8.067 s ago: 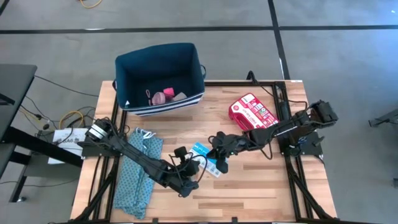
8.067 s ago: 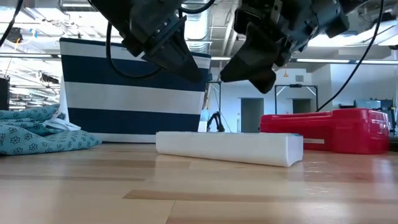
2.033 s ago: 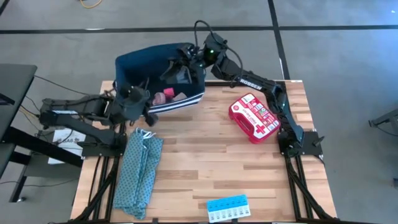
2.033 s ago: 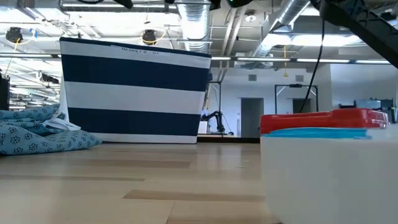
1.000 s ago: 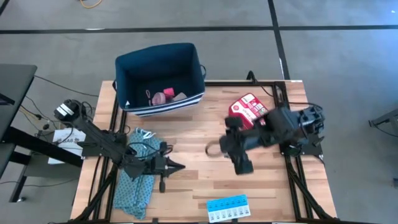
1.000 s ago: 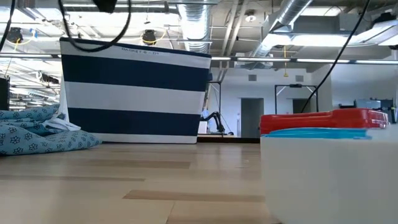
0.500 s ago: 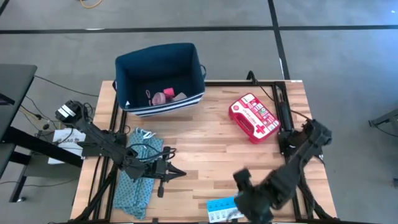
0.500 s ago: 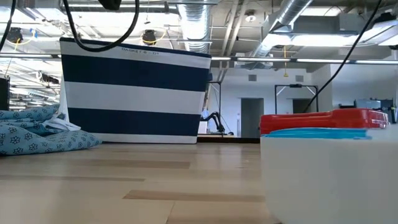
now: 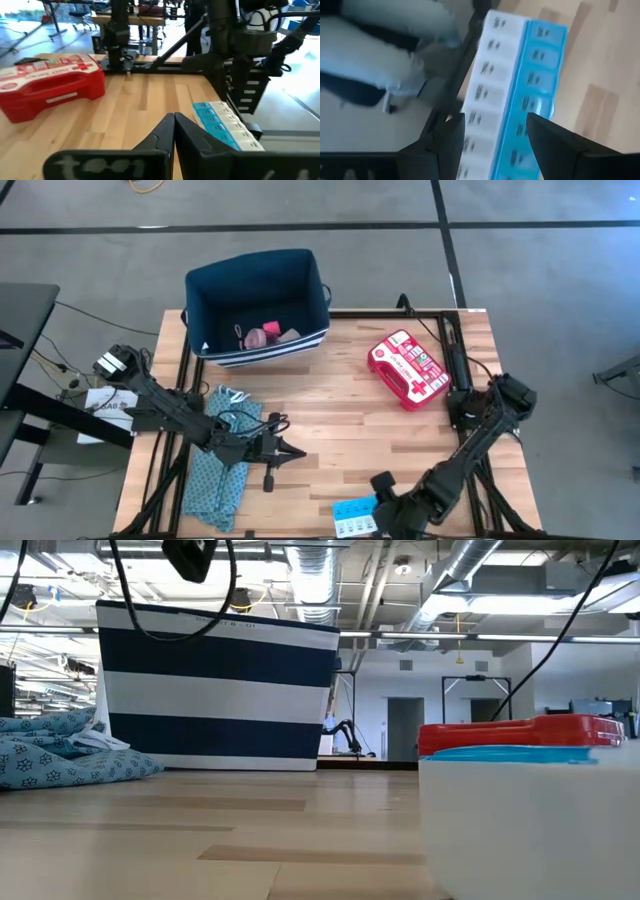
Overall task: Pick & place medical supplies in basket/bin
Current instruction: Put the blue white pill organizer into theblue bin
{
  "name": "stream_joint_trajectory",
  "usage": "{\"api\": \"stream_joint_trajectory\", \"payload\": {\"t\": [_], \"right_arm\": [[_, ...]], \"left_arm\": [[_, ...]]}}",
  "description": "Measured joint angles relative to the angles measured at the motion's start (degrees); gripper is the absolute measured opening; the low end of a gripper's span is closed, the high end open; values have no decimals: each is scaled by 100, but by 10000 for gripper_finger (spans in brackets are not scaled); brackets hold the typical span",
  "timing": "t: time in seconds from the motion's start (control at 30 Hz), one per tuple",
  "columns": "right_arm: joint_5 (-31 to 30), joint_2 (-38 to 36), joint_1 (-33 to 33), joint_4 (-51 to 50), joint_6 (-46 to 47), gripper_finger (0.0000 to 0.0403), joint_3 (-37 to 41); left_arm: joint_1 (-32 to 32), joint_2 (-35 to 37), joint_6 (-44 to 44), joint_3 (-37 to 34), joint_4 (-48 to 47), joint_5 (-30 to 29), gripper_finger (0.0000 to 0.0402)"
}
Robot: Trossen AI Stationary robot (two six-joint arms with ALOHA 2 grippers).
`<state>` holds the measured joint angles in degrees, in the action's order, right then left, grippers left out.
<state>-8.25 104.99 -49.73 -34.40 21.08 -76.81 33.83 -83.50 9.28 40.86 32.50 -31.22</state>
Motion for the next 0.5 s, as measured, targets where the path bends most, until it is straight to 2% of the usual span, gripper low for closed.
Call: {"api": "stream_joint_trajectory", "payload": {"t": [0.1,0.27,0.5], "right_arm": [[50,0,167,666,113,205,355],[32,0,321,815,756,205,723],[50,22,307,1314,1343,185,951]], "left_arm": [[-76,-35,30,0,9,312,0],[-121,-66,3,0,17,775,11],[-130,-92,-9,-2,14,434,20]]}}
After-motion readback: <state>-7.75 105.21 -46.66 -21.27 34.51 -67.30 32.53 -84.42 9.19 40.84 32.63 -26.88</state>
